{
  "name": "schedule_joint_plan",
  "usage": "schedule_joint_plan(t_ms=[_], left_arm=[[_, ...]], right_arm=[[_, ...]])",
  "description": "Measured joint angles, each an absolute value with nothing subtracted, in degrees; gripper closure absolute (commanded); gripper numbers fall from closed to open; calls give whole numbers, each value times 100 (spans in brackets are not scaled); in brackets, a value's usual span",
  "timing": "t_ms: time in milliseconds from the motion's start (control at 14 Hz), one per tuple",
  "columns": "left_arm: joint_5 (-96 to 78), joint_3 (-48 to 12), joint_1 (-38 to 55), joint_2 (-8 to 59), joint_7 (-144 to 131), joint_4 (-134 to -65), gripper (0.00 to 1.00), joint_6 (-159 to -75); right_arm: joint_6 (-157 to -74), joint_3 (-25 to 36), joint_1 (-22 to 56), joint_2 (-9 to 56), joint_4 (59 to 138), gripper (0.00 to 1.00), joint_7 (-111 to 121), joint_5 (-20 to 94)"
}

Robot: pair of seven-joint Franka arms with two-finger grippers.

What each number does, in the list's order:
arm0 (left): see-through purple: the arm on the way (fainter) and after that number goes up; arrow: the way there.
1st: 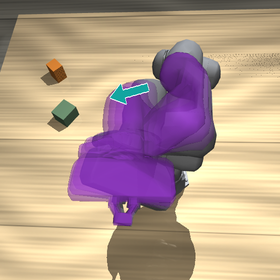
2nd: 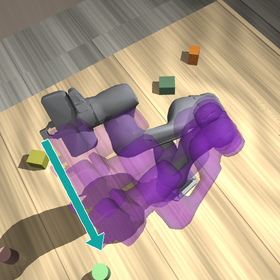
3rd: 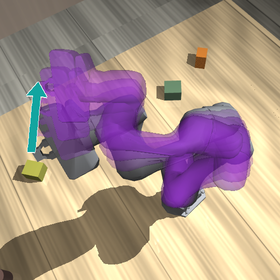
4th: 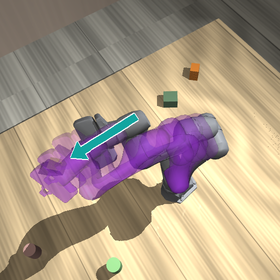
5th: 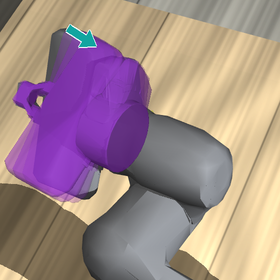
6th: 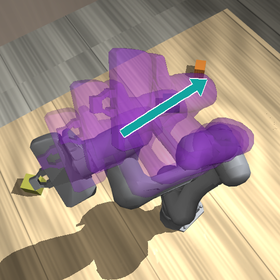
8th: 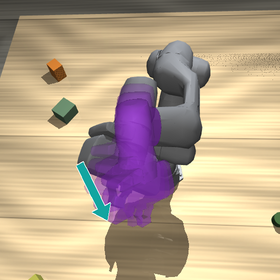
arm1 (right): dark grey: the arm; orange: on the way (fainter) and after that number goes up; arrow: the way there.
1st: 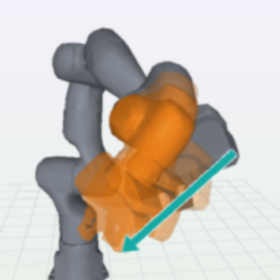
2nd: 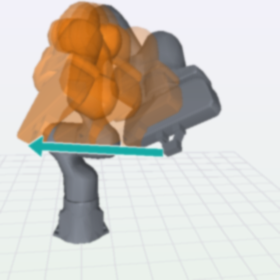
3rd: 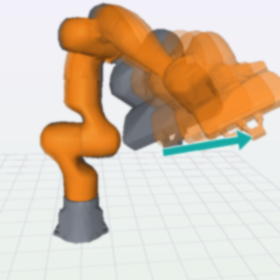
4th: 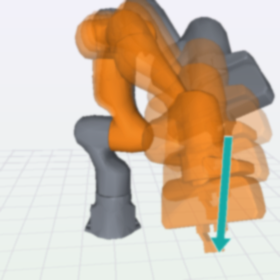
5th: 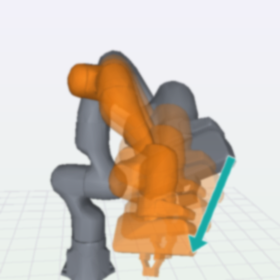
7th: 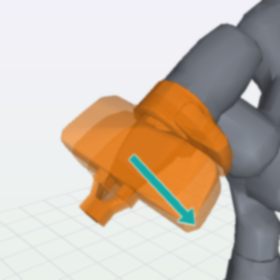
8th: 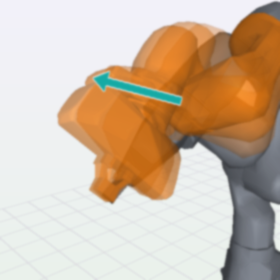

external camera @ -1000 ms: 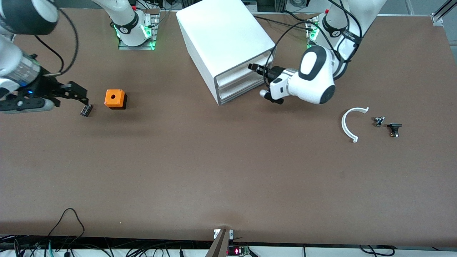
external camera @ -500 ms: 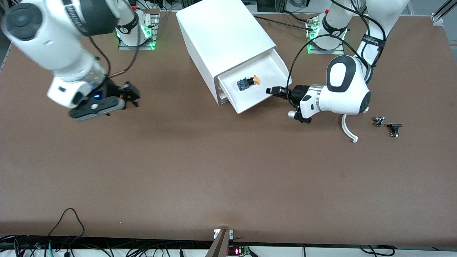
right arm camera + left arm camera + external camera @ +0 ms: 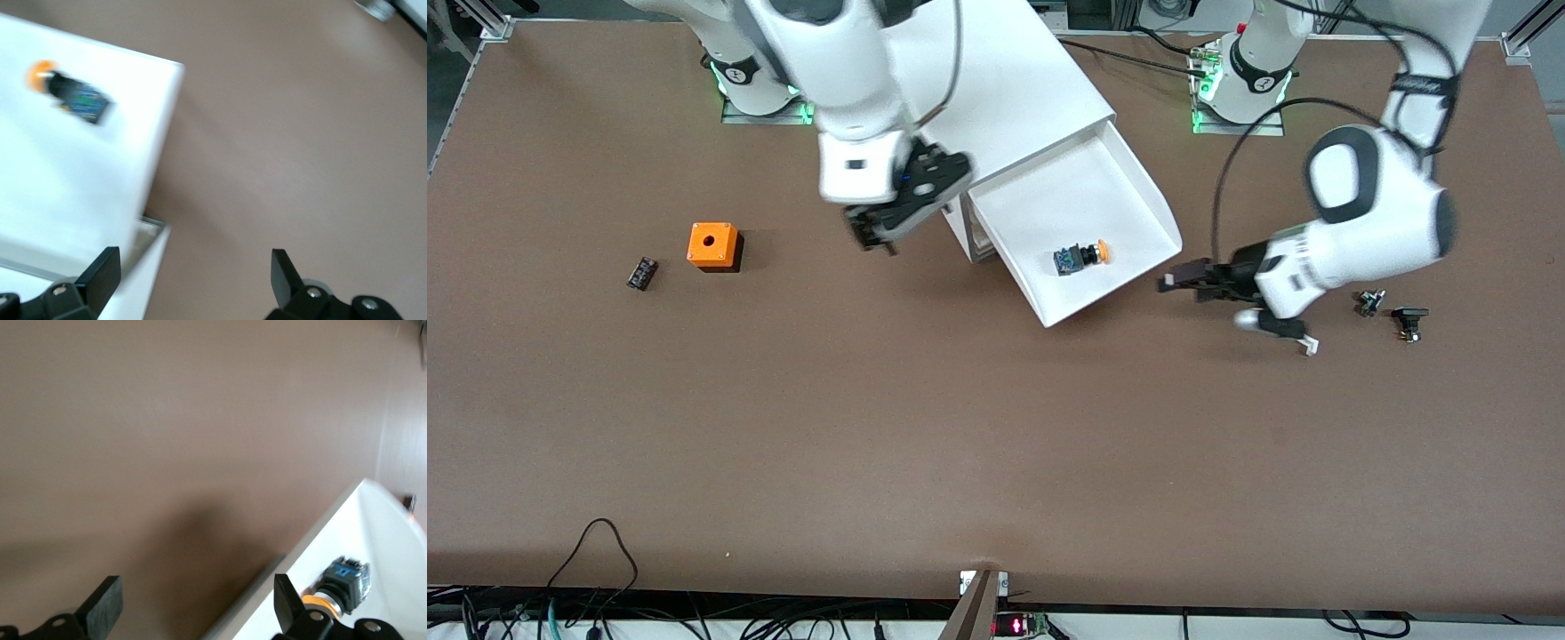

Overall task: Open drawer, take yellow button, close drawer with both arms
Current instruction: 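Lower the right gripper onto the orange push button in the drawer, then close the right gripper on the orange push button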

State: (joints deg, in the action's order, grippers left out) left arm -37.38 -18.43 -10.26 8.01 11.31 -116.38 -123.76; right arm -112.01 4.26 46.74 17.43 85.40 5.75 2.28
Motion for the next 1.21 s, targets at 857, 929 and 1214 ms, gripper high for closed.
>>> schedule_joint_plan(t_ms=[857,929,1214], left_arm=[[-115,-1270,-1027,-342,-346,-10081,0,-9791],[-100,-1270,-1023,-330,-375,-10085,0,-9788],[-96,-1266,-1024,-319,-403,-10090,0,-9785]], right_arm=[[-11949,454,5293,3928,6511,0,3388,222],[-11947,451,5296,3986,6503,0,3534,223],[-11849,402,5426,4146,6499,0,3680,224]])
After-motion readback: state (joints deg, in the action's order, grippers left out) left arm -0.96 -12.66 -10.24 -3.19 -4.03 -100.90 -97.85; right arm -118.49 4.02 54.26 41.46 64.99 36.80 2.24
